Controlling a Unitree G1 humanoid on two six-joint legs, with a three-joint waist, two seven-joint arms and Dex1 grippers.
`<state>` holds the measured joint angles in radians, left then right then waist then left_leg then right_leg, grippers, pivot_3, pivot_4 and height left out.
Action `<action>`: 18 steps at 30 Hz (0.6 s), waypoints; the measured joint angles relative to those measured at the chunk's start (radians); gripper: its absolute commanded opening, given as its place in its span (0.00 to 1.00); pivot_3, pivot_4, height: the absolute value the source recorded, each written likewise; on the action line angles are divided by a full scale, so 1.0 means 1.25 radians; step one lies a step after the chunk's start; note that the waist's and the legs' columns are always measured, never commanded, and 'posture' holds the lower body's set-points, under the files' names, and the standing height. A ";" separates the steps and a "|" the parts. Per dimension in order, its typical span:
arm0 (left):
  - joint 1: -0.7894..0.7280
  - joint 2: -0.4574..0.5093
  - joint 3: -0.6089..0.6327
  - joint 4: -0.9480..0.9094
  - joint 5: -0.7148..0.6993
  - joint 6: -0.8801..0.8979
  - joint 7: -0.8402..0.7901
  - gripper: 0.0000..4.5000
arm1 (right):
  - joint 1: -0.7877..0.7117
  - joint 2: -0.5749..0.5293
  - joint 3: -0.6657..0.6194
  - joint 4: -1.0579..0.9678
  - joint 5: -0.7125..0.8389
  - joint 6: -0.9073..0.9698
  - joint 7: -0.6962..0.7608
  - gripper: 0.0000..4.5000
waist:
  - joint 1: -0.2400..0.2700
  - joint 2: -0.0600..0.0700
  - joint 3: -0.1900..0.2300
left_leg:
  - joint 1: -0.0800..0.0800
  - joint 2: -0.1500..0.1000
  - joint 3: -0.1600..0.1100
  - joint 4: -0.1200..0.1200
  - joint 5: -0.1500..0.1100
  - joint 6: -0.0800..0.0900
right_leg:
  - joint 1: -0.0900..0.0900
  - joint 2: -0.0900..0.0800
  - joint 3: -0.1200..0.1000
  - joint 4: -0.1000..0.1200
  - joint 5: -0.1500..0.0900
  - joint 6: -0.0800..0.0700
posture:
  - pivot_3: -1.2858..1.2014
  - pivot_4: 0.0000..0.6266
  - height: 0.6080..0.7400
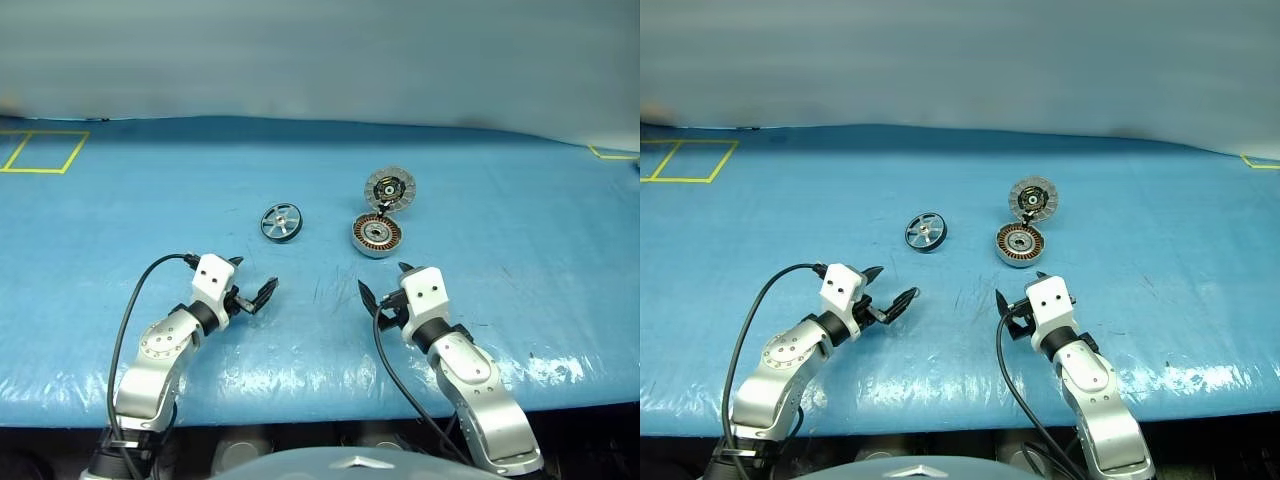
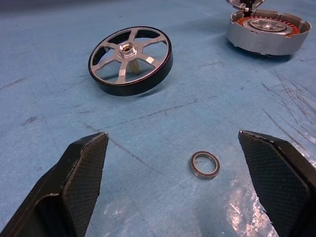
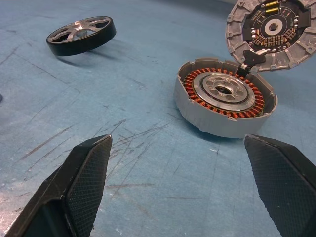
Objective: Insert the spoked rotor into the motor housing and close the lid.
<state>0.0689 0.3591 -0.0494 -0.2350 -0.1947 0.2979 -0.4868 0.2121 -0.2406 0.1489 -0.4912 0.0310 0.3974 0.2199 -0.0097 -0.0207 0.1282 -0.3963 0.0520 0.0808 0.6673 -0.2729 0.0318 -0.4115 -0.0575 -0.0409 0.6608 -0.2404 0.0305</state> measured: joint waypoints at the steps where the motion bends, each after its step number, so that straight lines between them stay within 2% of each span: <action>1: 0.000 0.000 0.000 0.000 0.000 0.000 0.000 1.00 | 0.000 0.000 0.000 0.000 -0.001 0.000 0.000 1.00 | 0.000 0.000 0.000 | 0.000 0.000 0.000 0.000 0.000 0.000 | 0.000 0.000 0.000 0.000 0.000 0.000 | 0.52 0.24 1.00; 18: 0.001 -0.001 0.000 0.000 0.000 0.000 0.000 1.00 | -0.001 -0.005 0.000 0.000 -0.007 0.008 0.012 1.00 | 0.000 0.000 0.000 | 0.000 0.000 0.000 0.000 0.000 0.000 | 0.000 0.000 0.000 0.000 0.000 0.000 | 0.52 0.24 1.00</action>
<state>0.0697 0.3583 -0.0498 -0.2350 -0.1944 0.2978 -0.4870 0.2108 -0.2467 0.1490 -0.4912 0.0225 0.4069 0.2355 -0.0097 -0.0207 0.1282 -0.3963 0.0520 0.0808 0.6674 -0.2729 0.0318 -0.4114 -0.0575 -0.0408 0.6608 -0.2404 0.0305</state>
